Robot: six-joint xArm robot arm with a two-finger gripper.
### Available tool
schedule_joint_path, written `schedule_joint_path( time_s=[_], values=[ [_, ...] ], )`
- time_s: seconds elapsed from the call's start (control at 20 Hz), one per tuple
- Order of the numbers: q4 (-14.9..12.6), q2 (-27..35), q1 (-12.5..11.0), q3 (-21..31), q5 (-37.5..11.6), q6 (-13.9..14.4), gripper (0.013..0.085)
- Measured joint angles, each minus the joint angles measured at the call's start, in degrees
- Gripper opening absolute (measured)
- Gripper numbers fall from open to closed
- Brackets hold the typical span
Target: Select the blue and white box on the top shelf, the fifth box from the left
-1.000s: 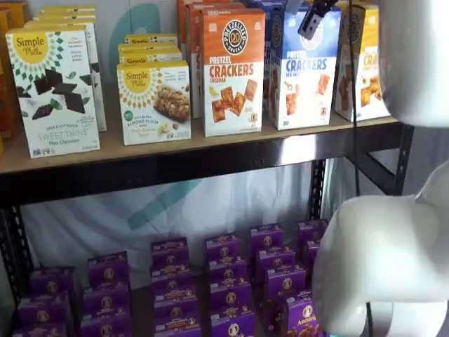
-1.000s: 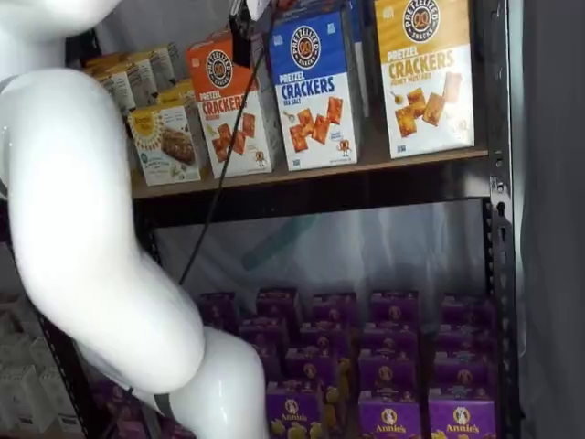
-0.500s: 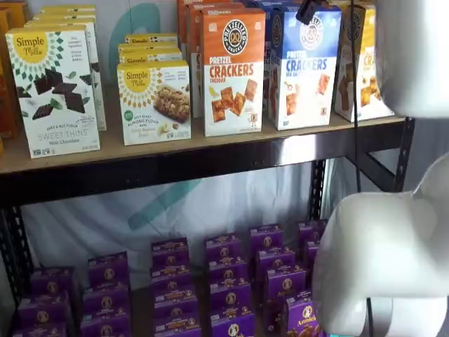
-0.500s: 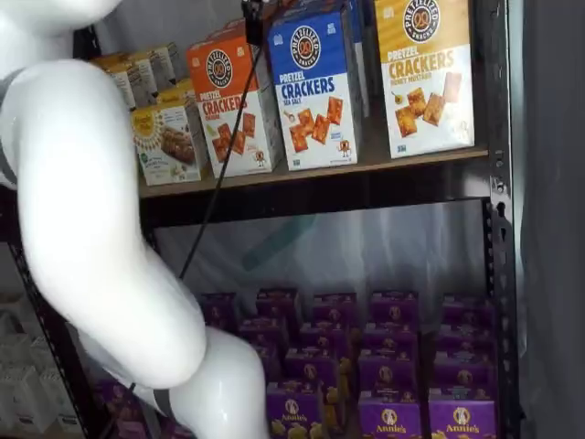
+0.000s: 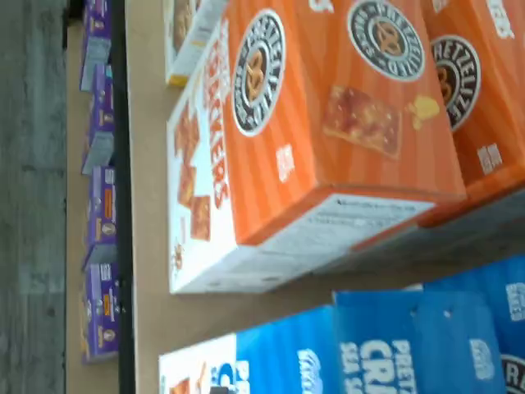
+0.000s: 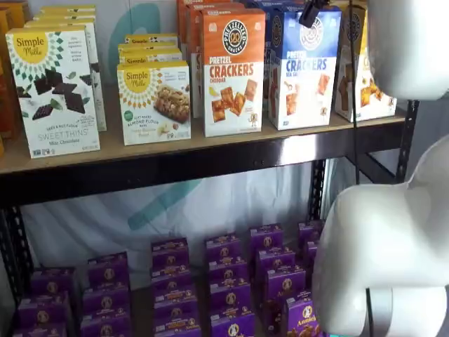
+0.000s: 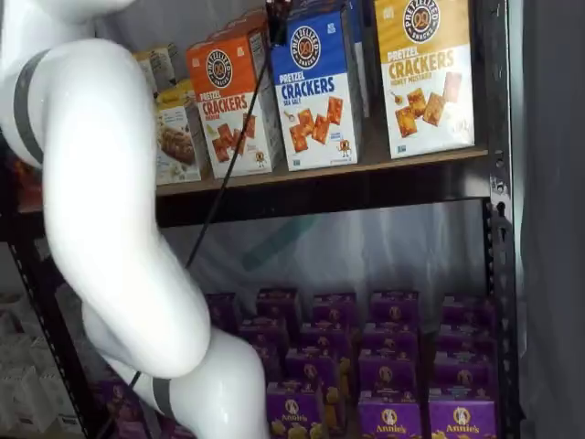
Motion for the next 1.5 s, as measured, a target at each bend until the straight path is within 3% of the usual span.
schedule_joint_path(
  time_s=[0.65,1.1,1.5],
  values=[
    [-3.9,4.9,1.1,-3.4,-0.9,-1.0,0.0850],
    [-8.0,10.4,2.7,-12.4,7.5,0.6,0.0850],
    [-11.2,10.6,4.0,-12.4,8.3,0.7,0.0850]
  ],
)
